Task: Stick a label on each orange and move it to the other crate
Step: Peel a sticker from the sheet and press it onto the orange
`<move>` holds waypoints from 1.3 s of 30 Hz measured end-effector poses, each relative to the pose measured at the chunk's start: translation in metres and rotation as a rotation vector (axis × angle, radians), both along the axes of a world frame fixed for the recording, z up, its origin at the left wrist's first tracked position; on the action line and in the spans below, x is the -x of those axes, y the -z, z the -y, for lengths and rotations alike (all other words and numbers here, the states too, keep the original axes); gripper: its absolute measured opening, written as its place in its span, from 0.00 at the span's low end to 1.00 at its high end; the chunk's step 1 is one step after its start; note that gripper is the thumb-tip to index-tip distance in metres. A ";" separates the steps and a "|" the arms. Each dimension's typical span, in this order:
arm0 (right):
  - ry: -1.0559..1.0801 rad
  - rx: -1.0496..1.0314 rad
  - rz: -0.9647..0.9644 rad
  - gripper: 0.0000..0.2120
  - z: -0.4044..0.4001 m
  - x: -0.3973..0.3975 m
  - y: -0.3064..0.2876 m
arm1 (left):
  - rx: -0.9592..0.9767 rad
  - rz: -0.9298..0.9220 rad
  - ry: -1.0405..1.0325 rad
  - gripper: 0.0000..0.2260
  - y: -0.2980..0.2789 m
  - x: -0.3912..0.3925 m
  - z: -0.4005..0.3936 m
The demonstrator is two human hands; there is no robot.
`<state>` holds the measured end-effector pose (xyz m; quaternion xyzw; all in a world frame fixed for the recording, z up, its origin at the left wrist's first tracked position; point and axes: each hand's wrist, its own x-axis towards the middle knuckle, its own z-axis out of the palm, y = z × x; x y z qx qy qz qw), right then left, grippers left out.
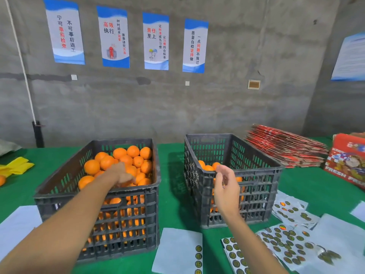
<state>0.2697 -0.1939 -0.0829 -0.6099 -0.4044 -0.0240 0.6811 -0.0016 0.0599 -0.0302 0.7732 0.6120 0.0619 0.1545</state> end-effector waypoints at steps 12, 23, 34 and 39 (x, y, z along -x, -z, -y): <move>-0.044 0.195 0.045 0.08 0.020 0.023 0.052 | -0.594 0.938 0.412 0.30 0.022 -0.054 0.156; -0.145 0.715 0.079 0.10 0.051 0.036 0.147 | 0.230 0.997 0.302 0.26 0.194 -0.083 0.234; -0.129 0.893 0.320 0.35 0.051 0.043 0.187 | 0.255 1.094 0.036 0.18 0.227 -0.079 0.251; -0.099 0.894 0.356 0.30 0.048 0.044 0.190 | 0.248 1.121 0.029 0.19 0.229 -0.078 0.252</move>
